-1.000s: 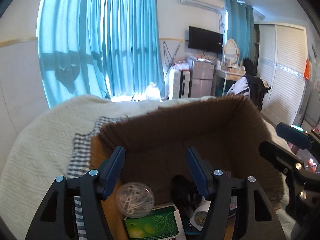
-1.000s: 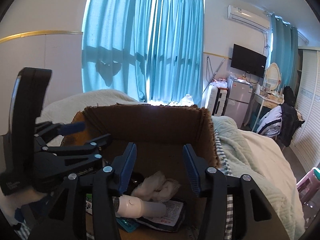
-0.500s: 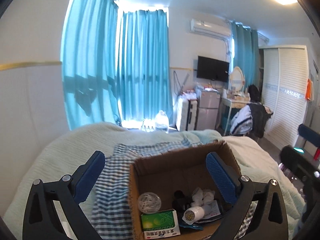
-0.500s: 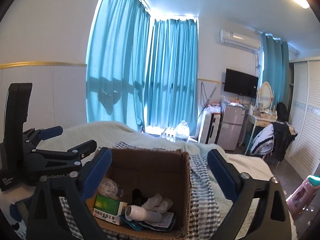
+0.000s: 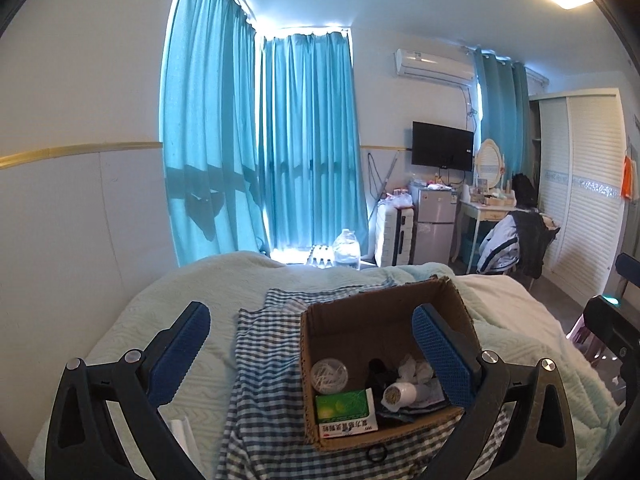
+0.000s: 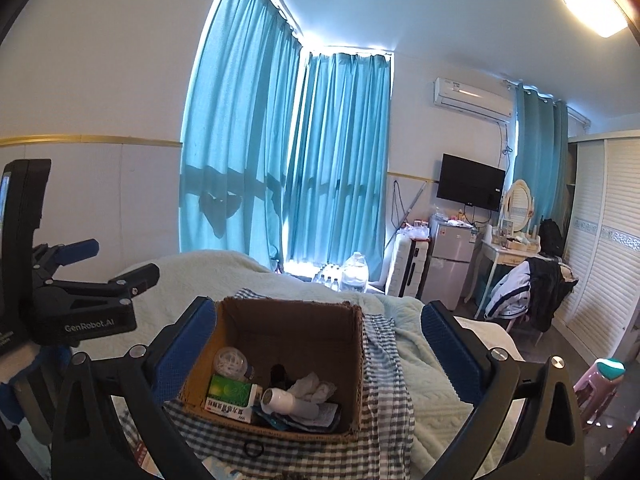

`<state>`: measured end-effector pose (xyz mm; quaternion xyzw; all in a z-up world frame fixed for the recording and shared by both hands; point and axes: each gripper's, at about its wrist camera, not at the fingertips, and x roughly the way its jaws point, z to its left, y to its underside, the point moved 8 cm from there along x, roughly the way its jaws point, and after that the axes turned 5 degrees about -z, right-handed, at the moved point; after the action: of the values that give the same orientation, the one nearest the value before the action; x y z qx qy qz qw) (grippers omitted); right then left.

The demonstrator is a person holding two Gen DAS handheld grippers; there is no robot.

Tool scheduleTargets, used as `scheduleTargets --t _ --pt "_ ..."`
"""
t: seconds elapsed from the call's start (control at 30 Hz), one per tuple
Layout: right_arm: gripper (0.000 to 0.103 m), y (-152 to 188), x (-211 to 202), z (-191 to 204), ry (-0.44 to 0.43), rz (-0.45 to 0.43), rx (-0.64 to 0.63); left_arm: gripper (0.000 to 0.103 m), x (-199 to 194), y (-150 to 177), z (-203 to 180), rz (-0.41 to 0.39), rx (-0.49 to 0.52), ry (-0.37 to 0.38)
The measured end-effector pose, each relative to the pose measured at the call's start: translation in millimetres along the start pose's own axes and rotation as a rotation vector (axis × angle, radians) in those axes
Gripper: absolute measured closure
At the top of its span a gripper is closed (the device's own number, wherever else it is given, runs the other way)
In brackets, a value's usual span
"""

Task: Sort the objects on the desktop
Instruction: 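Withdraw both grippers from the box back toward the remaining items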

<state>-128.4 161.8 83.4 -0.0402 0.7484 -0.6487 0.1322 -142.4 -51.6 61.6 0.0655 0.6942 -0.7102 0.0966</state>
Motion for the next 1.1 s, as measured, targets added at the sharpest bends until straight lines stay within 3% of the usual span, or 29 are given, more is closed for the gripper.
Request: scheduleTargets --t 0.3,0.43,0.63,1.1 --pt "0.000 29 -32 3 -0.012 0.021 0.004 0.000 -22 9 1 0.016 0.014 -0.007" --pt "0.000 35 -36 -6 0.026 0.033 0.028 0.000 -30 20 5 0.021 0.003 -0.026" --pt "0.000 61 -47 -4 0.039 0.063 0.045 0.000 -29 61 13 0.072 -0.020 -0.049" --pt "0.000 134 -46 38 -0.043 0.134 0.046 0.000 -6 178 30 0.270 -0.044 -0.109"
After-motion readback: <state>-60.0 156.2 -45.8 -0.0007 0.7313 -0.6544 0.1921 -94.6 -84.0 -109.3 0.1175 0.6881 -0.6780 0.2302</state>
